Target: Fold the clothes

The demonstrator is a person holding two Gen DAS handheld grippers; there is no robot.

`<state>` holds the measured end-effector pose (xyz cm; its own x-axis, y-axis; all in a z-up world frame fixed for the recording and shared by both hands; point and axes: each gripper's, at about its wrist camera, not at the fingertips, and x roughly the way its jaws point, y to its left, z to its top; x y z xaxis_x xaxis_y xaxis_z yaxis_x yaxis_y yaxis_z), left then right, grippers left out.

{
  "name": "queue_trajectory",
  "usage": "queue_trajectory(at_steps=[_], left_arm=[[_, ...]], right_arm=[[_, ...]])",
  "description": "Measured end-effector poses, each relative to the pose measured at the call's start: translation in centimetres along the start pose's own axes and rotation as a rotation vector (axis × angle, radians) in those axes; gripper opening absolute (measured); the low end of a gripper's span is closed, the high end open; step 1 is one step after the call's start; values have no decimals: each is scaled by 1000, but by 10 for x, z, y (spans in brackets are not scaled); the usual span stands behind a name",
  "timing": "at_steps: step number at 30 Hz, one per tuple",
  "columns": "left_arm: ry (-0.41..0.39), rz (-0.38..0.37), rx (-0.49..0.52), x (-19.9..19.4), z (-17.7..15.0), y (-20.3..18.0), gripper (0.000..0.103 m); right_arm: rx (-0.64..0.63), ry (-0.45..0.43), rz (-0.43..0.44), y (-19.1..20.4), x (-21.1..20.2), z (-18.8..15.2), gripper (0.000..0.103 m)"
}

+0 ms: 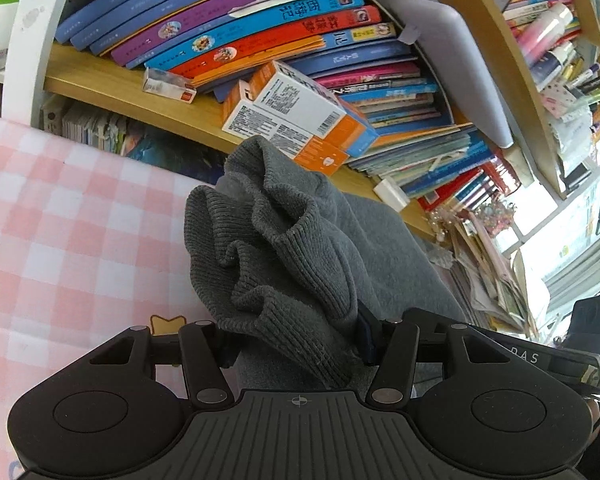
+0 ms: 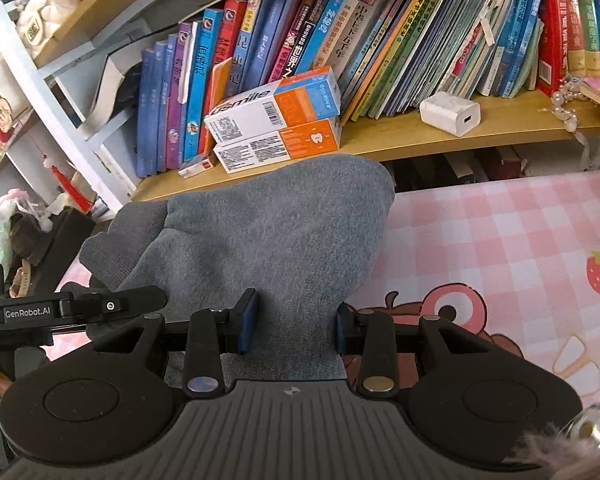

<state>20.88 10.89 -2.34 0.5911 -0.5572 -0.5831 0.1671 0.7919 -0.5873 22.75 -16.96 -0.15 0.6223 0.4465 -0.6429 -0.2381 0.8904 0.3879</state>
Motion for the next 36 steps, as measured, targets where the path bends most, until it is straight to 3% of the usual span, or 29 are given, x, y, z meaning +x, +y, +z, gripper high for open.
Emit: queue_trajectory(at_steps=[5,7,12,15,24,36], left_arm=[[14,13,-11,11,-4,7,54],[7,21,-10,11,-7,8,59],[-24,59,-3,4,-9,8,74],[-39,113,4,-4,-11,7,80],[-59,158,21,-41,-34,-10,82],[-48,279,133,-88,-109,-56,85]], right_arm=[[26,28,-3,-10,12,-4,37],[50,27,-6,-14,14,-7,41],[76,2,-49,-17,7,-10,66],[68,-5,-76,-14,0,-12,71],[70,-22,-126,5,-37,-39,77],[-61,-45,-270,60,-92,-111,84]])
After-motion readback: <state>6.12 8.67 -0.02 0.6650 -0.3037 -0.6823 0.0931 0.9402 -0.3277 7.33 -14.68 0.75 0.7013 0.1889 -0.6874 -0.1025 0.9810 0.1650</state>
